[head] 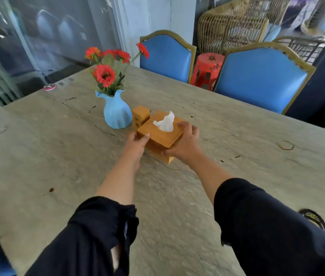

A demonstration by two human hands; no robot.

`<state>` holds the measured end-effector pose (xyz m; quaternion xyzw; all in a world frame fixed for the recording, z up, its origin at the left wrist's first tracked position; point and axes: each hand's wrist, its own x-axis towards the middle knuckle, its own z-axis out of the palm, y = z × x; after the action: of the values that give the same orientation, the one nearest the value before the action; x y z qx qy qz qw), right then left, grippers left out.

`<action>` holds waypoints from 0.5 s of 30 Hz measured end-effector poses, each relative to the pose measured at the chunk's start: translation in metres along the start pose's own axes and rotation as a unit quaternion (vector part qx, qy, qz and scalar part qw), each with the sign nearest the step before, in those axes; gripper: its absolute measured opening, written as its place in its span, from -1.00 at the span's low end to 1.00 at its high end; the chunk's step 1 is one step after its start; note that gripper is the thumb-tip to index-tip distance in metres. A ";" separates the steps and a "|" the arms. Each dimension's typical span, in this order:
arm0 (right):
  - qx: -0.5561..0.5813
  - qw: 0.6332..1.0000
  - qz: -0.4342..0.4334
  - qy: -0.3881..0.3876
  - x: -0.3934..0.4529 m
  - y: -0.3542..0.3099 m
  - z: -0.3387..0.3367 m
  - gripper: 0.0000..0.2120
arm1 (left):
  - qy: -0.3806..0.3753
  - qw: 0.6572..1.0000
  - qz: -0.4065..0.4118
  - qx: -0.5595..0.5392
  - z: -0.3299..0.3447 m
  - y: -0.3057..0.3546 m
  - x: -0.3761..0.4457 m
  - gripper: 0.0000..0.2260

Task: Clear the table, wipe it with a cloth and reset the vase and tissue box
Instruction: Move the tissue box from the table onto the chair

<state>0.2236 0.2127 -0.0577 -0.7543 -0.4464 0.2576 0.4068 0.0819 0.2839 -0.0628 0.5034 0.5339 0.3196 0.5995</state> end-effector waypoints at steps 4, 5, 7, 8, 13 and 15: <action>0.032 0.999 -0.018 0.022 -0.017 0.000 -0.016 -0.09 | 0.001 1.000 0.003 -0.028 0.008 0.001 -0.013 -0.48; 0.037 0.999 -0.022 0.026 -0.022 0.000 -0.022 -0.09 | 0.000 0.999 0.011 -0.033 0.012 0.002 -0.018 -0.50; 0.048 0.998 -0.027 0.038 -0.034 0.003 -0.037 -0.10 | -0.009 0.999 0.026 -0.047 0.020 0.006 -0.032 -0.51; 0.057 0.997 -0.030 0.045 -0.041 0.005 -0.045 -0.10 | -0.012 0.998 0.033 -0.054 0.026 0.008 -0.041 -0.51; 0.093 0.993 -0.029 0.073 -0.079 0.024 -0.093 -0.11 | -0.030 0.993 0.060 -0.093 0.068 0.020 -0.100 -0.53; 0.121 0.989 -0.020 0.088 -0.095 0.036 -0.110 -0.11 | -0.045 0.991 0.077 -0.100 0.085 0.021 -0.121 -0.63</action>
<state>0.2780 0.0769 -0.0266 -0.7104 -0.3894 0.2345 0.5374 0.1401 0.1567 -0.0107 0.4941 0.4313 0.3934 0.6443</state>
